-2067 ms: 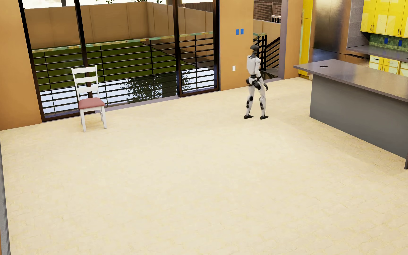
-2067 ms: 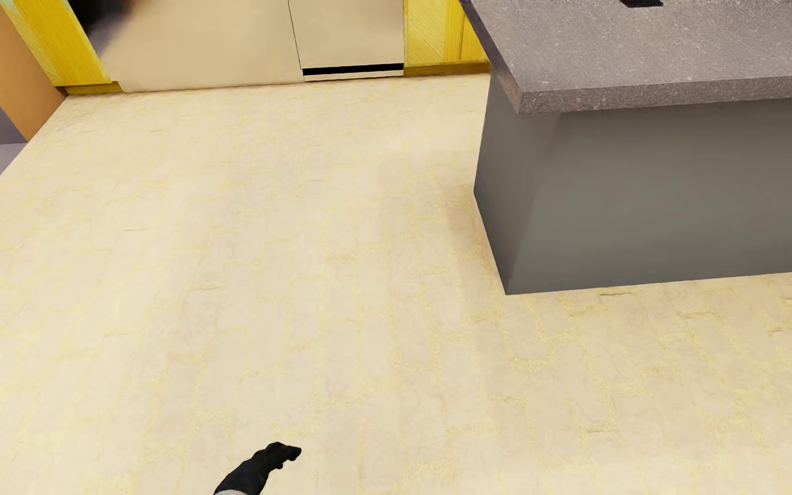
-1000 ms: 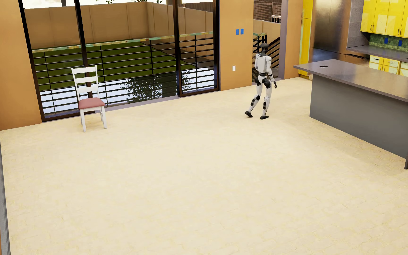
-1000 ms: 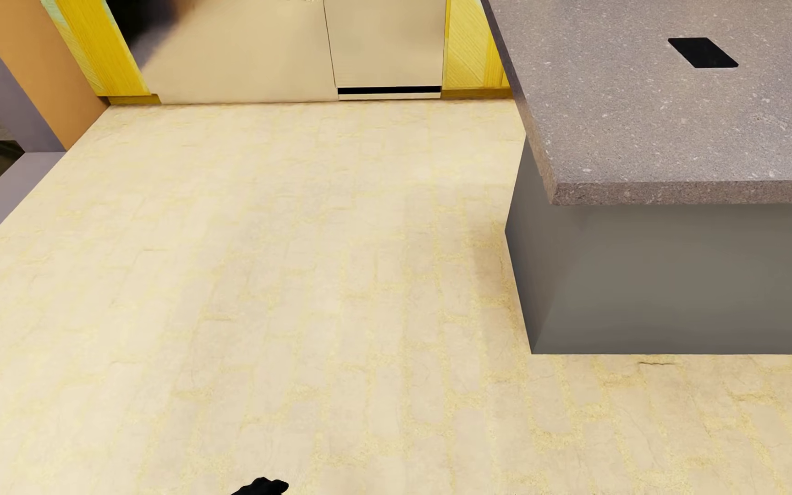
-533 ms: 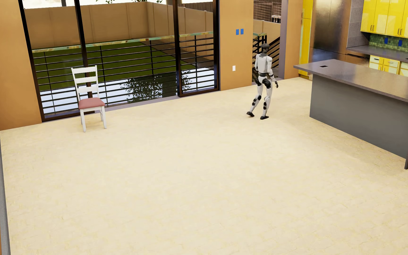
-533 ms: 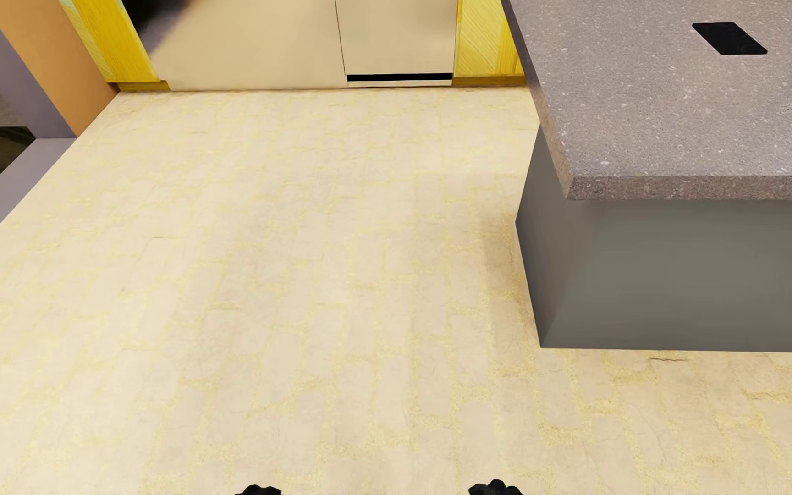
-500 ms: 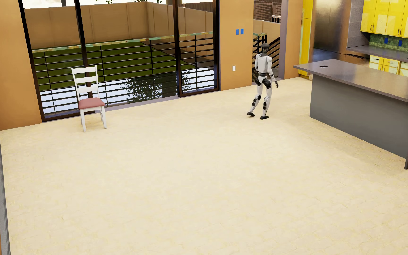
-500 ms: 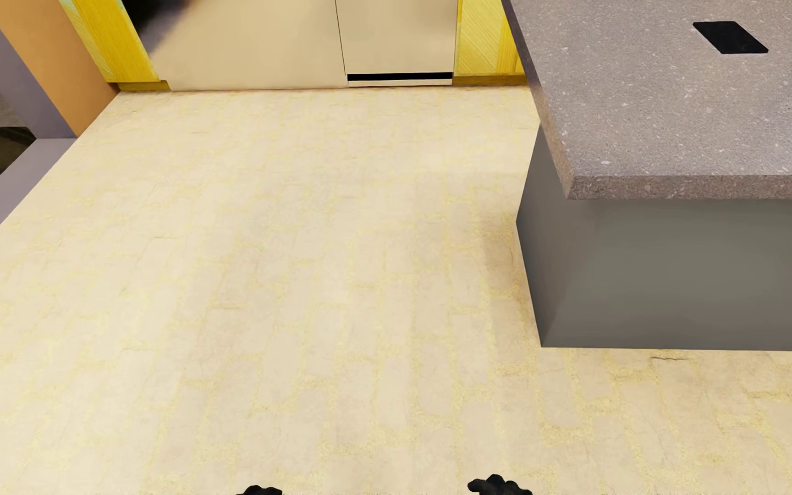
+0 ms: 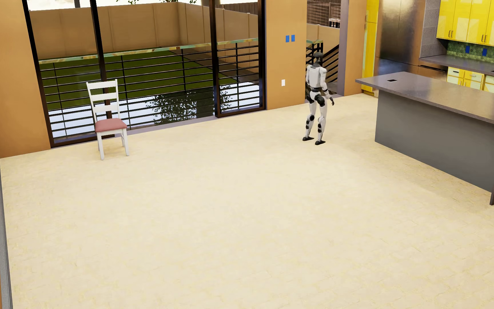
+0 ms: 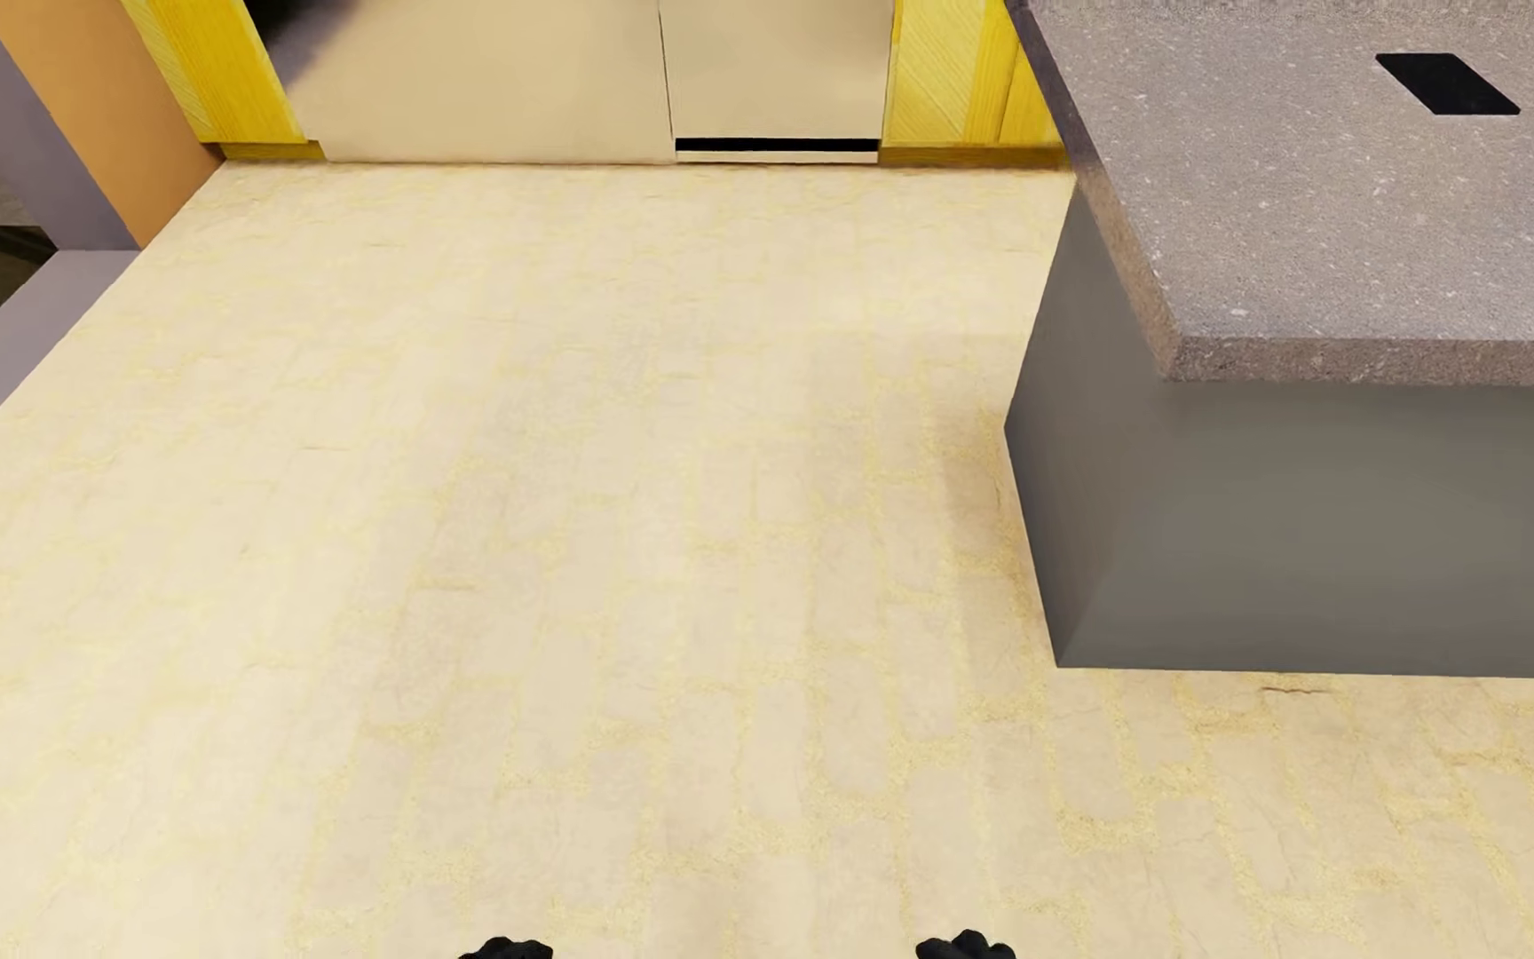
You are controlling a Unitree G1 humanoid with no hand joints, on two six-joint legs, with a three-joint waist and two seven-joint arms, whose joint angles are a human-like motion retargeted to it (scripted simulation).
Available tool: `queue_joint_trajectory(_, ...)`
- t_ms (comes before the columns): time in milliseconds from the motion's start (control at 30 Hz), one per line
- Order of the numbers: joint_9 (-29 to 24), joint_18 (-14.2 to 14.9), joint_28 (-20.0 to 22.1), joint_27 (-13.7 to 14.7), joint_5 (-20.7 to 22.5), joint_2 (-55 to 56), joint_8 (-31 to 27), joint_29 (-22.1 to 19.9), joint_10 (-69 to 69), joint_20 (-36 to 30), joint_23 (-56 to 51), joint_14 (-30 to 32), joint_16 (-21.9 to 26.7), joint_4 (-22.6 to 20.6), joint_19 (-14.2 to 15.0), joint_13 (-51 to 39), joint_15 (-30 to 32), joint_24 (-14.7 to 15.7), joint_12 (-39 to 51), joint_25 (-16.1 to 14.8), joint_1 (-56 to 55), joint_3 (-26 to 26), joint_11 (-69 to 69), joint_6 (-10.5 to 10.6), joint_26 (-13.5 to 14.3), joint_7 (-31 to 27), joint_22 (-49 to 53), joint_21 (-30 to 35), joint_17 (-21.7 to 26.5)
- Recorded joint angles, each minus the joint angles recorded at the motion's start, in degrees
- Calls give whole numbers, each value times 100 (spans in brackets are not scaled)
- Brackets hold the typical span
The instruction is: Move towards the counter
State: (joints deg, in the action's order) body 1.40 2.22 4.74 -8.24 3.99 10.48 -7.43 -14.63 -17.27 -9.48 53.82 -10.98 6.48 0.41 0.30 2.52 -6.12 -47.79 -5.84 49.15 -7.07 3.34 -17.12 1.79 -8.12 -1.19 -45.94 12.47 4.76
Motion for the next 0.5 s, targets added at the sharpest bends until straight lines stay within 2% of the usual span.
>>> queue_joint_trajectory(100, 14, -98, 136, -494, -184, 12, 10, -508, 191, 104, 104, 72, -70, -182, 117, 107, 3, 32, 75, 126, 84, -39, -7, -85, 78, -31, -15, 136, -120)
queue_joint_trajectory(167, 33, -156, 208, -557, -249, 94, -44, -471, 201, 206, 242, 94, -108, -257, 186, 44, 11, 95, 45, 131, 59, -76, -86, -137, 107, 20, 5, 267, -138)
queue_joint_trajectory(233, 47, -201, 216, -489, -273, 219, -119, -419, 158, 256, 213, 93, -120, -296, 238, -58, 27, 105, 22, 52, -1, -99, -227, -189, 99, 114, -54, 321, -142)
queue_joint_trajectory(400, 44, -282, 82, -100, -266, 552, -208, -419, 52, 119, -409, 75, -61, -311, 311, -240, 119, -17, 64, -200, -139, -101, -616, -318, -57, 360, -312, 386, -65)
queue_joint_trajectory(500, 37, -327, 103, -42, -282, 699, -165, -427, -1, 143, -683, 79, -6, -303, 328, -296, 194, -19, 105, -285, -219, -110, -754, -396, -89, 463, -357, 533, -46)
